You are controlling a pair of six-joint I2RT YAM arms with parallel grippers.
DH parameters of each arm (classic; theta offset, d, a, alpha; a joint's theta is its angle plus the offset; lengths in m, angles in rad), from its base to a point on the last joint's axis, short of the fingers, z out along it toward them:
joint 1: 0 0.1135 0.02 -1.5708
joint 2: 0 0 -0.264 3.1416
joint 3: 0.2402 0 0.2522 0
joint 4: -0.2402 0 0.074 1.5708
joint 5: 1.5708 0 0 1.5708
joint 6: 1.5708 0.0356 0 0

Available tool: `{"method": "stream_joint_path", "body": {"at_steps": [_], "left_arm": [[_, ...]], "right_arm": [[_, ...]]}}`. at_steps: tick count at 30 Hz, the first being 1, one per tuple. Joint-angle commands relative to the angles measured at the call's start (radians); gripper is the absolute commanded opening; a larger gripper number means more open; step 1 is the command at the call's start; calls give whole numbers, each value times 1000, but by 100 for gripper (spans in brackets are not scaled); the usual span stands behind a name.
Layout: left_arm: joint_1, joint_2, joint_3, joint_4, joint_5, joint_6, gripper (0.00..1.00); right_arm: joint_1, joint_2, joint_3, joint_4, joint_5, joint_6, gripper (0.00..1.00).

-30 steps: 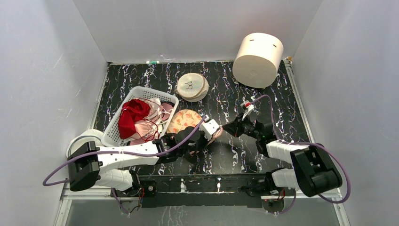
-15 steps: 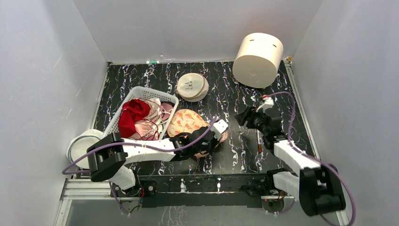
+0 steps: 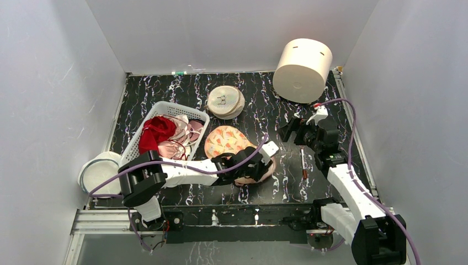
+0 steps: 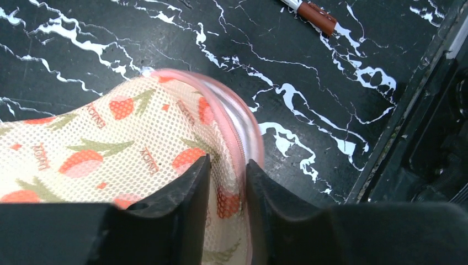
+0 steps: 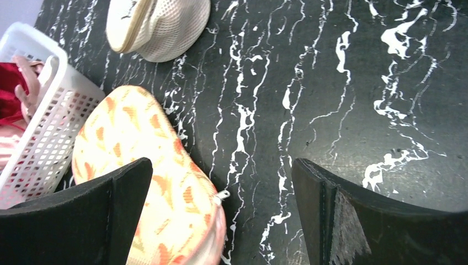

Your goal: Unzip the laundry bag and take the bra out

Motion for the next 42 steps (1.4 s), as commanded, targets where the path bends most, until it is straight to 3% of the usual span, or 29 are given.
{"method": "stream_joint_path", "body": {"at_steps": [1,4,10,14,20,30,37,42], "left_arm": [[7,-18,46,-22,15,12,39],[13,-34,54,-34,32,19,60],[25,-102,88,-63,118,83,89],[56,-185,92,-72,144,127,98],[218,-291,98,-68,164,111,98],[591,-428,96,-77,-2,12,98],[635,-566,-69,61,-67,104,98],[642,-595,-90,24,-128,139,98]], "right_arm": [[-1,-44,21,42,-72,-9,98],[-1,-98,-2,65,-73,-34,98],[-2,-247,-78,96,25,9,98],[-2,-257,-78,55,49,-4,98],[-2,-210,-40,20,-19,-22,98],[3,-111,-20,-4,-159,-7,98],[73,-36,10,-7,-176,-19,98],[323,50,90,-27,-32,-109,97]]}}
